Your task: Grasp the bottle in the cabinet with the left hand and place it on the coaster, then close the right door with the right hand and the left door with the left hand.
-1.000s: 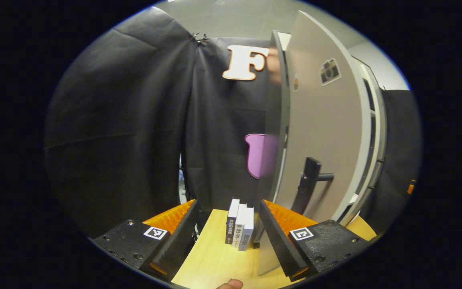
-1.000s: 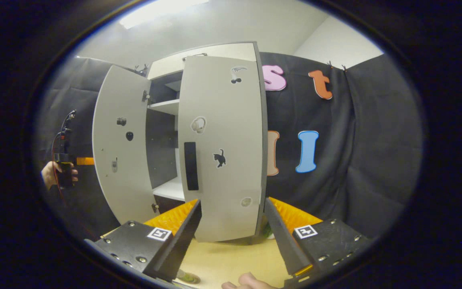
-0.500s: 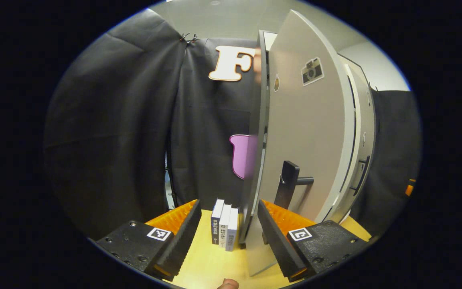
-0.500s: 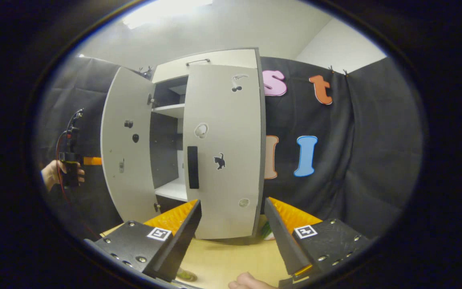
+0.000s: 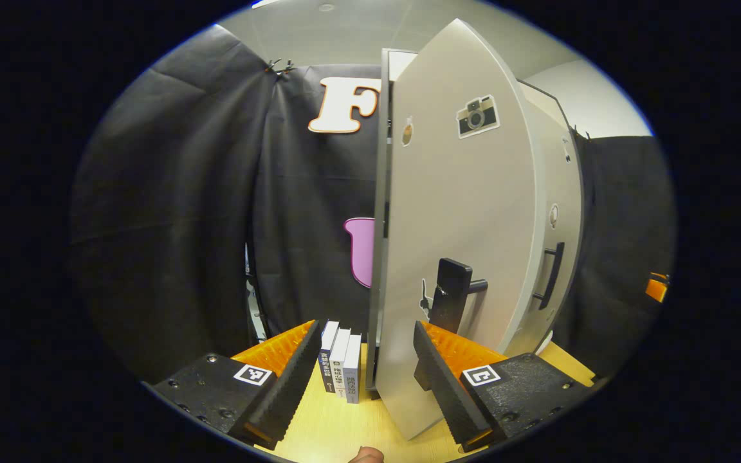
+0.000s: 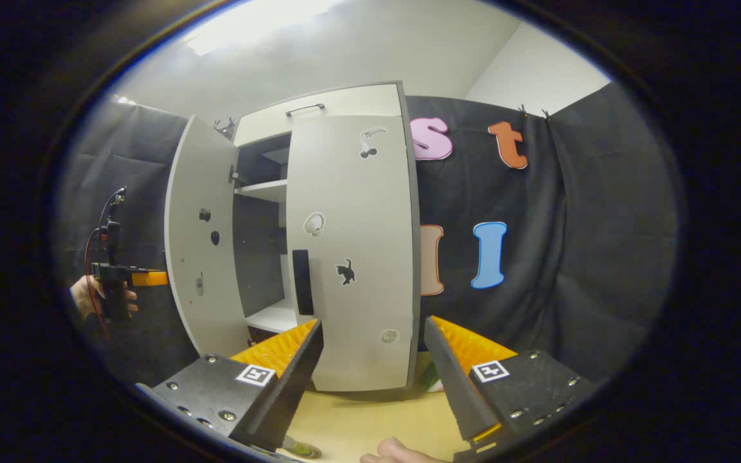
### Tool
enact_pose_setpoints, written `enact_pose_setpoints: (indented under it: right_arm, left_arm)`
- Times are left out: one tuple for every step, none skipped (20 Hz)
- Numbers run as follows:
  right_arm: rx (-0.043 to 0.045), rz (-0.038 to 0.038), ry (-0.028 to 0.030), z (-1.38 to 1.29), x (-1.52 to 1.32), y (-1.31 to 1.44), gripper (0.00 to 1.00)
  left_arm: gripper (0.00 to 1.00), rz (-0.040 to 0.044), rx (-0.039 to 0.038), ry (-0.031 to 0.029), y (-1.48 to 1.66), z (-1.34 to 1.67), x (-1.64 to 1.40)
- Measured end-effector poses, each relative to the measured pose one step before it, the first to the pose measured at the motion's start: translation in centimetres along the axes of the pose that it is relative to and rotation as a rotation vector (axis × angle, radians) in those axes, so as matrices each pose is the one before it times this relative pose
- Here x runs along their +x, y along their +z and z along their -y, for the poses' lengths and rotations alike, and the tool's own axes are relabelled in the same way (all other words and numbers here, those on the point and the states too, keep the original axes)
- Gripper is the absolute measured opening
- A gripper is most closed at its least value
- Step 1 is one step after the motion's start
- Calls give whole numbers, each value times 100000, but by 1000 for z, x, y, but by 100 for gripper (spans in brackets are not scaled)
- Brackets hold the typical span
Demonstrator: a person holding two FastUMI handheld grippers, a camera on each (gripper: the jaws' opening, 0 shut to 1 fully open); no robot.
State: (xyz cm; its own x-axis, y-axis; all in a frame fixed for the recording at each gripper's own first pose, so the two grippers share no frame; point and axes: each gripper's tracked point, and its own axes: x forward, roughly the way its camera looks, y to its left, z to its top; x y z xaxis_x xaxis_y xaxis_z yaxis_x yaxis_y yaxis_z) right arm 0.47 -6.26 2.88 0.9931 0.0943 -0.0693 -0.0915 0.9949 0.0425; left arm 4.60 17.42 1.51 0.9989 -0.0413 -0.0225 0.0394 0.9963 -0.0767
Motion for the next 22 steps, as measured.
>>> enact_pose_setpoints:
  right_arm:
    - [-947,-172,150,89,161,-14,96]
    - [-1109,41,-100,23,95,-6,96]
    - [-714,215,66,-116,101,12,96]
    - [36,152,0,-39,118,93,96]
    - [435,-173,-479,-68,121,-55,96]
    - [538,37,-464,-17,-21,-10,96]
    - [837,256,-728,-108,41,84,96]
    - [623,-185,-419,-216,129,75,96]
    - [593,-138,-276,-157,268,-61,96]
    - [236,-190,-1125,13,168,52,96]
    - [182,119,-870,6,85,-20,96]
    - [-42,10,-777,-189,65,4,96]
    - [-499,-131,-124,-328,119,83,96]
    - [-195,36,95,-437,95,143,96]
    - [-361,-100,749,-529,-7,-80,96]
    - [-378,-321,265,-525,79,70,96]
    - [-214,75,-60,-134,-112,37,96]
    - [412,486,-184,-202,-11,187,93]
    - [749,78,-436,-95,-59,181,93]
    - [1260,66,-1062,-27,59,-68,96]
    - [940,364,-935,-105,-14,40,96]
    - [437,224,-1106,-189,-13,109,96]
  left_arm:
    - [92,837,330,-282,169,213,94]
    - [89,736,217,-139,244,334,3]
    - [92,233,-225,218,-30,75,27]
    - [93,-88,-305,-14,34,111,50]
    - [92,-150,-398,-2,-85,50,45]
    - [93,199,-466,-216,51,114,37]
    - [89,-131,-202,-248,57,84,151]
    - [88,82,82,-209,63,113,78]
    - [88,-101,-181,-101,-91,178,40]
    - [92,23,-58,-442,-9,366,47]
    - [88,216,120,-822,-19,399,66]
    - [93,389,209,-699,72,419,130]
    - [93,340,166,-174,36,291,246]
    - [93,599,306,-134,93,335,173]
    - [93,276,420,-104,-95,239,117]
    - [92,557,552,-182,107,220,147]
    - [93,555,152,113,42,135,94]
    - [89,273,-38,209,-58,65,119]
    - [93,102,-773,611,6,-90,221]
    - [92,-224,-846,525,-59,-42,110]
    - [89,335,-978,164,107,41,254]
    - [93,-376,-820,-359,37,194,139]
